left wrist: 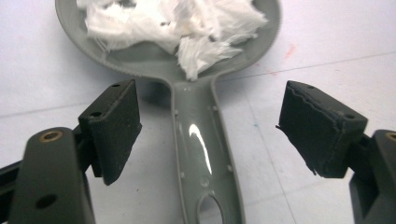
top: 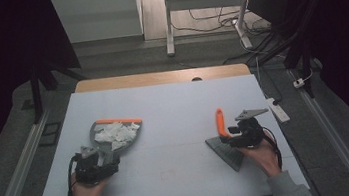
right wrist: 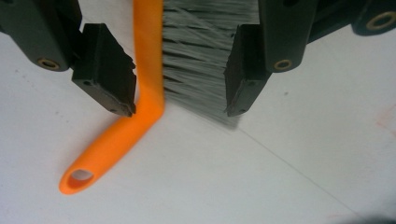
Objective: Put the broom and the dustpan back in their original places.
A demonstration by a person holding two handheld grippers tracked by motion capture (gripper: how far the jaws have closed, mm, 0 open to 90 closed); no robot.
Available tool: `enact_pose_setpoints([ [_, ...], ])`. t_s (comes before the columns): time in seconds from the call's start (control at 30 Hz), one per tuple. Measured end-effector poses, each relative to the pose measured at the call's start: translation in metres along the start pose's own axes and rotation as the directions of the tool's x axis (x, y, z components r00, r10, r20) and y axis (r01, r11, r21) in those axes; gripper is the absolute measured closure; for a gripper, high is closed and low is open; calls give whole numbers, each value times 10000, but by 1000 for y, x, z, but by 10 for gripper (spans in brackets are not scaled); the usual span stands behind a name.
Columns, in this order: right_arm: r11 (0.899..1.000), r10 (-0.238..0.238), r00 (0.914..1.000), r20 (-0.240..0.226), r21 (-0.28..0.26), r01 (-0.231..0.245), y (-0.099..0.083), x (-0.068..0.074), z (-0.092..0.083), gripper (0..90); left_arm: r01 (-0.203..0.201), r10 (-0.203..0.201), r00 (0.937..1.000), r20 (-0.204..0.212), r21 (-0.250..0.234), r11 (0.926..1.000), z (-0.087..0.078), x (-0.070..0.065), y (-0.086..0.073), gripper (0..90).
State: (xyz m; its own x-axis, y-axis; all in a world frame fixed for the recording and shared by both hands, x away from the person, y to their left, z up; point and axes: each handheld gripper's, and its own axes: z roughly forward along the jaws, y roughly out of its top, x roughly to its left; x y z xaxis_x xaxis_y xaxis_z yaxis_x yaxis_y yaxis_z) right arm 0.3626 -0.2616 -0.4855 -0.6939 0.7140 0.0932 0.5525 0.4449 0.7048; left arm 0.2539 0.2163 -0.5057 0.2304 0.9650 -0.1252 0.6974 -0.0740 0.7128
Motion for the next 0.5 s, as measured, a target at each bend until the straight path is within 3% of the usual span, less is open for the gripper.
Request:
enact_pose_setpoints([
  [0.1, 9995, -281, 9996, -78, -115, 280, -3, 4, -3, 437, -497, 505, 9977, 442, -180, 9986, -7, 1, 0, 241],
  [0.27, 9980, -593, 9981, -169, -248, 588, -8, 10, -6, 442, -1116, 1135, 9859, 1230, -224, 9935, -9, 3, -2, 271],
  [0.5, 9968, -751, 9967, -304, -303, 742, -16, 13, -8, 442, -1545, 1569, 9697, 1870, -273, 9876, -9, 2, -4, 278],
])
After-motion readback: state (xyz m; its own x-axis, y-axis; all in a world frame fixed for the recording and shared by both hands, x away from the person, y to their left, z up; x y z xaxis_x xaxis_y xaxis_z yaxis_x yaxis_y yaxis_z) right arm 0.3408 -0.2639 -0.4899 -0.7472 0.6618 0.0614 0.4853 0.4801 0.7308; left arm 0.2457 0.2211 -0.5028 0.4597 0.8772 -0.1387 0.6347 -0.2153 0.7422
